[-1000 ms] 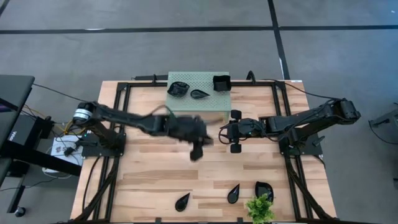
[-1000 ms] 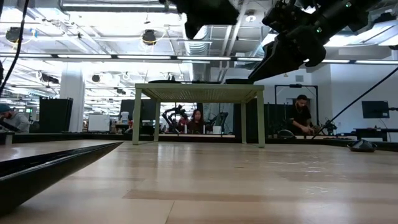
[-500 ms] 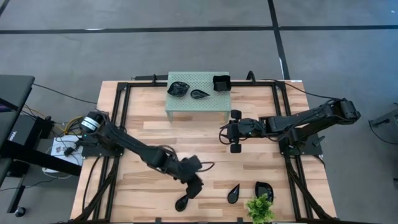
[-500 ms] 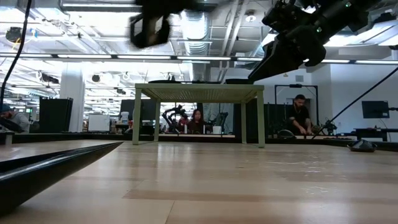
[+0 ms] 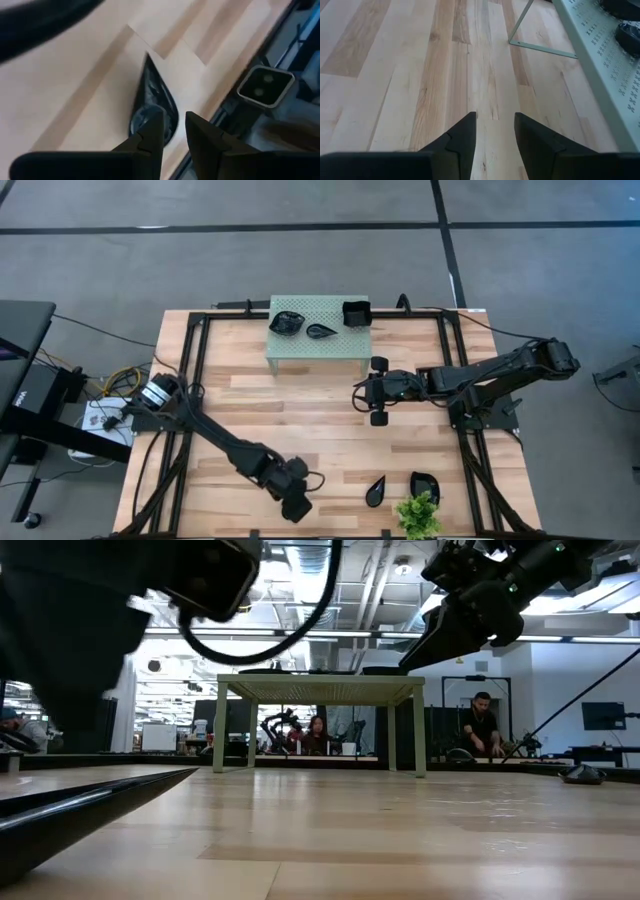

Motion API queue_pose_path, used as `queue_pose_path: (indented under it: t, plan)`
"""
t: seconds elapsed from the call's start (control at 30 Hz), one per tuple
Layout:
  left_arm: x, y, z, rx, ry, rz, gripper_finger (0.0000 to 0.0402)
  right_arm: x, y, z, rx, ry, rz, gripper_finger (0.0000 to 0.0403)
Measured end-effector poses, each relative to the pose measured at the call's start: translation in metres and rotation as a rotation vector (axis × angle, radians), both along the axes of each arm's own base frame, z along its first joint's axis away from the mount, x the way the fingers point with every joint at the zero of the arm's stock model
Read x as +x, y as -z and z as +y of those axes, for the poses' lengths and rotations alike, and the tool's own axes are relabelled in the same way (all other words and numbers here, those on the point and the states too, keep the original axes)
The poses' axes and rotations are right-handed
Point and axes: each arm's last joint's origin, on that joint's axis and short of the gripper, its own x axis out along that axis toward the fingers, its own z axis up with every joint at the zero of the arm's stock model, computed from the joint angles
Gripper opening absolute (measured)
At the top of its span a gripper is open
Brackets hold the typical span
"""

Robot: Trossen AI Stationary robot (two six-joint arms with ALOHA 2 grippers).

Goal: Pick & Place Mini shaped plates
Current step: Stack the drop-shaped plate on top of the other drop-shaped plates on the shelf

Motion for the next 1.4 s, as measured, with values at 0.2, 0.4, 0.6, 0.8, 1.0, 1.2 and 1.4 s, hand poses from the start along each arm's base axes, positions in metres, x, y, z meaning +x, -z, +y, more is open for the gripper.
queue_pose_path:
  t: [0.2,0.4,0.6,0.8,1.0,1.2,1.4]
  plan:
    - [-0.007,0.002,-0.014,0.038,-0.002,-0.039,0.0081,0.0,0.0,0.0,0.0,0.0,0.0,0.0128]
    - [-0.001,0.023,-0.029,0.002,0.012,-0.088,0.0081,0.0,0.0,0.0,0.009,0.005,-0.007,0.0128]
    - [0.0,0.033,-0.032,0.012,0.016,-0.077,0.0081,0.0,-0.001,0.001,0.009,0.002,-0.008,0.0128]
    - [0.0,0.033,-0.031,0.026,0.003,-0.09,0.0081,0.0,0.0,0.001,0.008,0.002,-0.008,0.0128]
    - [-0.004,0.035,-0.035,0.03,0.018,-0.084,0.0081,0.0,0.0,0.001,0.008,0.002,-0.009,0.0128]
    - [-0.006,0.036,-0.035,0.049,0.019,-0.068,0.0062,0.0,-0.001,0.001,0.008,0.001,-0.009,0.0128]
    - [-0.007,0.036,-0.035,0.057,0.022,-0.064,0.0008,0.0,-0.001,0.001,0.008,0.001,-0.009,0.0128]
